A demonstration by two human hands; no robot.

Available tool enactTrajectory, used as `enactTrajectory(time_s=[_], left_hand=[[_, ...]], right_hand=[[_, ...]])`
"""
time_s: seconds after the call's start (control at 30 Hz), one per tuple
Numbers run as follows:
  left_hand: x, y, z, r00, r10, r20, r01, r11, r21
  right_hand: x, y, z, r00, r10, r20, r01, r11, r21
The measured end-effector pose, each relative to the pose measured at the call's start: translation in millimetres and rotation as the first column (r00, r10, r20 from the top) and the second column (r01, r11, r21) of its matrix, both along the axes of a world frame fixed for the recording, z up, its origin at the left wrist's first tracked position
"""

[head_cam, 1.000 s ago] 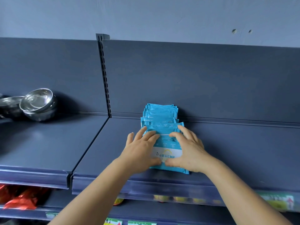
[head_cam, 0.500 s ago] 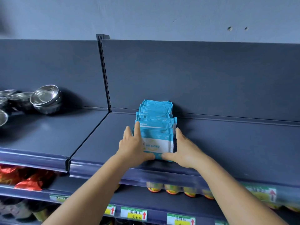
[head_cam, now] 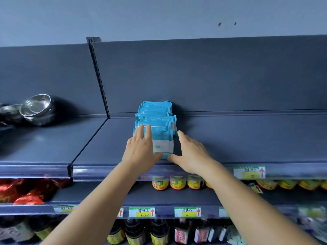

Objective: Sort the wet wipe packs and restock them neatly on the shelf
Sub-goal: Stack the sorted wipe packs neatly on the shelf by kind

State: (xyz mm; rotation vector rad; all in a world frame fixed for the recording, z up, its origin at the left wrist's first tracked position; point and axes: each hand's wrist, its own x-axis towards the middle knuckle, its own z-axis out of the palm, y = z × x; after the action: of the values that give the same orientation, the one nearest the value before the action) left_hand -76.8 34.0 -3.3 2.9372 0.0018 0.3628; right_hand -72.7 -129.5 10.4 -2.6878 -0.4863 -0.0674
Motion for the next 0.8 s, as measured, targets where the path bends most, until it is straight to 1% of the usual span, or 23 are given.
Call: enactTrajectory(time_s=[0.1,0.3,0.4,0.5,0.6,0.8], left_hand=[[-33,-23,4,0.993,-0.121,0.004,0.121,0.993,0.010],[-108,-60,-15,0.932,-0.360,-0.049,0.362,0.931,0.051],[-150,-78,-33,0.881,-0.463,-0.097,0.469,0.882,0.047],[-186,-102,-50,0.818,-0.552,-0.161,0.562,0.827,0.019],[-219,-131,-65,0.746,-0.637,-0.196,0.650,0.760,0.005],[-284,-196,-94,0.582,-0.772,-0.256,0.794,0.607,-0.022]], right_hand=[[-33,-17,-4,0.997,-0.052,0.058,0.055,0.997,-0.062],[-127,-56,-32,0.973,-0.224,0.055,0.229,0.966,-0.121],[-182,-77,-50,0.951,-0.309,0.014,0.307,0.937,-0.164],[-238,-100,-68,0.909,-0.415,-0.039,0.402,0.899,-0.175],[-289,-125,-85,0.860,-0.510,-0.033,0.495,0.848,-0.190],[-385,-169,-116,0.713,-0.691,-0.121,0.663,0.720,-0.207]])
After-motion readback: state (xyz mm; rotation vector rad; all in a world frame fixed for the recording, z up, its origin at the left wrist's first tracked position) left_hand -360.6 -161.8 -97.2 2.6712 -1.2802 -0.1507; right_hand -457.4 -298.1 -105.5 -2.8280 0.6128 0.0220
